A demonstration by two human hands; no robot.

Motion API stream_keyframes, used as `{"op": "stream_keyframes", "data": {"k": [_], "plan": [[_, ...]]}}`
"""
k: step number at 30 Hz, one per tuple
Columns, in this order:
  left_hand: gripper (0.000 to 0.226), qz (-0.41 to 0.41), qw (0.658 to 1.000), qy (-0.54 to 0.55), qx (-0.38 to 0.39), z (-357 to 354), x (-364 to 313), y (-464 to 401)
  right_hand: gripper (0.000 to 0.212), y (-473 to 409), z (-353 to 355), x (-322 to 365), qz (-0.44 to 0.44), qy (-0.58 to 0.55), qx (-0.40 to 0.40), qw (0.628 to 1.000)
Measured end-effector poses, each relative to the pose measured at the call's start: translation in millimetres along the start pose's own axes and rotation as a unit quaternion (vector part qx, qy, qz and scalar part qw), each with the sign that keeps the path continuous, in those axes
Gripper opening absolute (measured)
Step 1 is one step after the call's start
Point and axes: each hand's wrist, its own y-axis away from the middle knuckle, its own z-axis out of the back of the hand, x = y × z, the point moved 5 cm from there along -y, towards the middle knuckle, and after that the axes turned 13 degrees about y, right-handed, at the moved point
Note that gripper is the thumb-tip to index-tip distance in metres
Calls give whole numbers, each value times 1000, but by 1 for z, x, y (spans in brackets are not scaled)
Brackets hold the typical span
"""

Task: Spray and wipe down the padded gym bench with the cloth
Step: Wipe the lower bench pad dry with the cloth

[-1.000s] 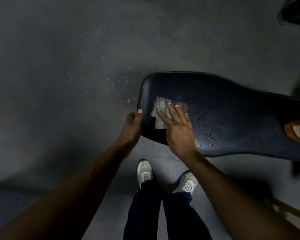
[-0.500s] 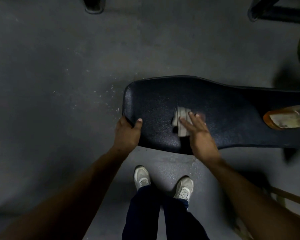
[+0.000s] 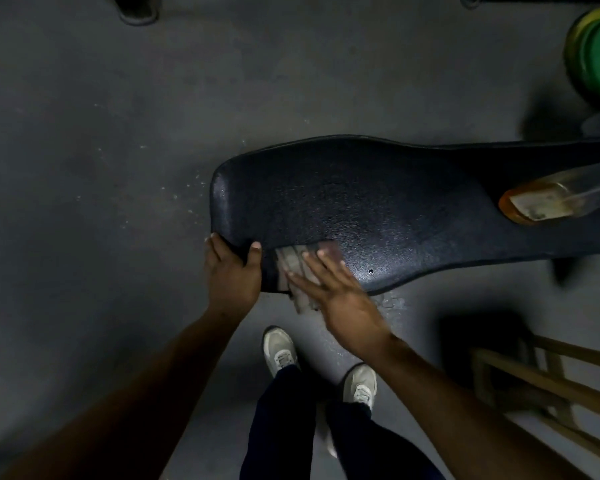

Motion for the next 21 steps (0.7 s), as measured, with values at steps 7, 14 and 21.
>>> {"op": "stream_keyframes", "data": {"k": [7, 14, 21], "plan": [[85, -70, 991, -101, -46, -11, -12, 12, 84, 40, 20, -103, -244, -72, -16, 967], [83, -178, 967, -183, 6, -73, -45, 31, 81, -18, 26, -86, -220, -75, -66, 970], [77, -186, 961, -195, 69, -104, -63, 40, 88, 51, -1, -75, -70, -3, -47, 996]]}}
